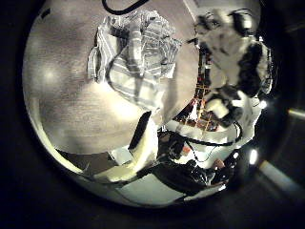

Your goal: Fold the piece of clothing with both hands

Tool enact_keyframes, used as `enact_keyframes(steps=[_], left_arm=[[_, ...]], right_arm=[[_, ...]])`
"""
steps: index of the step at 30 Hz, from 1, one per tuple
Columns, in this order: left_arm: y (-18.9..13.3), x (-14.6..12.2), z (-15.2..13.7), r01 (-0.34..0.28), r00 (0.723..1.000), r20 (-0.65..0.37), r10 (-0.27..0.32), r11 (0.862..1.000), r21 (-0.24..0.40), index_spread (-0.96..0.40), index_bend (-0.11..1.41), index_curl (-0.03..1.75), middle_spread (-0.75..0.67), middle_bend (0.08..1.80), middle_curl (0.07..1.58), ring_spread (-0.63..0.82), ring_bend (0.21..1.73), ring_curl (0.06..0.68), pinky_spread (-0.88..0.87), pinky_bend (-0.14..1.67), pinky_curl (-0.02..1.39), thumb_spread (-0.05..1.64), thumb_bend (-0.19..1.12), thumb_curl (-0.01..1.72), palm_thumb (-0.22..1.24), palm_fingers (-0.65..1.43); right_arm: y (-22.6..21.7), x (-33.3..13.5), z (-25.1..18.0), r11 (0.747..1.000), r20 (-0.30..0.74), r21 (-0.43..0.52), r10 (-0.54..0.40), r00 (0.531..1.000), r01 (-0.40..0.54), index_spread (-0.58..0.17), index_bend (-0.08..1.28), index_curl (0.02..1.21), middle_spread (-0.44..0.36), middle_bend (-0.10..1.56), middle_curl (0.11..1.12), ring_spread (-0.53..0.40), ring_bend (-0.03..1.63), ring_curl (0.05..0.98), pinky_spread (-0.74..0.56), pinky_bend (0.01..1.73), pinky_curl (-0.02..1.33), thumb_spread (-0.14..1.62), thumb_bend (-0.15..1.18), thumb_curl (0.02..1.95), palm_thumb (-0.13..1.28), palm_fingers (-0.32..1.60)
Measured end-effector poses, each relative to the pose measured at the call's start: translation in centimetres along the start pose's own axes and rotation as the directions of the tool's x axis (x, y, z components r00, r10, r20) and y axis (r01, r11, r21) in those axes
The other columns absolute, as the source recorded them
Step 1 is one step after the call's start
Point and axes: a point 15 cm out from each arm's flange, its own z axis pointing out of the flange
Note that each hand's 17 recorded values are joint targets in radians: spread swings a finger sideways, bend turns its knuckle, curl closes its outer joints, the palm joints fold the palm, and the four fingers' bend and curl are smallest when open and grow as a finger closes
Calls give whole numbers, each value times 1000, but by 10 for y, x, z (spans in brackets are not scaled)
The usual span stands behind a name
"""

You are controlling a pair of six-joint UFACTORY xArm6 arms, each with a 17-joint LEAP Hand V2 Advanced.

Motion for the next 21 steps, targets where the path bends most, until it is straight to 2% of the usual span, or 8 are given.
enact_keyframes(steps=[6, 10, 13, 16, 21], left_arm=[[2, 21, -7, -21, 1000, 13, 21, 1000, 11, -38, 193, 413, 241, 165, 254, 463, 549, 221, 485, 271, 331, 1190, -17, 273, 251, 95], [3, 46, -12, -39, 999, 23, 39, 999, 10, -38, 193, 414, 240, 166, 254, 462, 549, 220, 485, 270, 330, 1190, -17, 273, 251, 96], [2, 65, -11, -46, 999, 29, 46, 999, 5, -43, 197, 416, 240, 167, 254, 462, 547, 218, 485, 266, 329, 1189, -15, 275, 255, 100], [1, 87, -11, -44, 998, 38, 44, 999, 0, -45, 197, 417, 237, 164, 254, 460, 547, 219, 487, 269, 329, 1188, -17, 277, 257, 104], [7, 114, -28, -58, 996, 73, 57, 998, 12, -47, 194, 418, 235, 168, 254, 460, 544, 219, 488, 268, 329, 1187, -17, 279, 257, 106]], right_arm=[[12, 23, -65, 996, -39, 80, 47, 998, -44, -501, 369, 399, -276, 473, 342, 7, 711, 271, 445, 627, 491, 1120, -15, 642, 844, 129], [41, 35, -93, 991, -39, 55, 125, 991, -123, -489, 373, 396, -222, 460, 342, 12, 683, 253, 458, 550, 447, 1115, -14, 640, 845, 214], [64, 59, -118, 978, -80, 53, 204, 976, -201, -481, 375, 397, -192, 454, 342, 17, 659, 244, 463, 513, 425, 1129, -13, 637, 843, 249], [72, 73, -129, 969, -99, 64, 246, 964, -240, -465, 361, 396, -156, 432, 338, 30, 645, 235, 468, 477, 402, 1155, -14, 629, 829, 284], [89, 85, -143, 945, -169, 65, 326, 930, -320, -449, 335, 391, -112, 414, 338, 47, 645, 228, 467, 417, 368, 1195, -22, 607, 777, 328]])
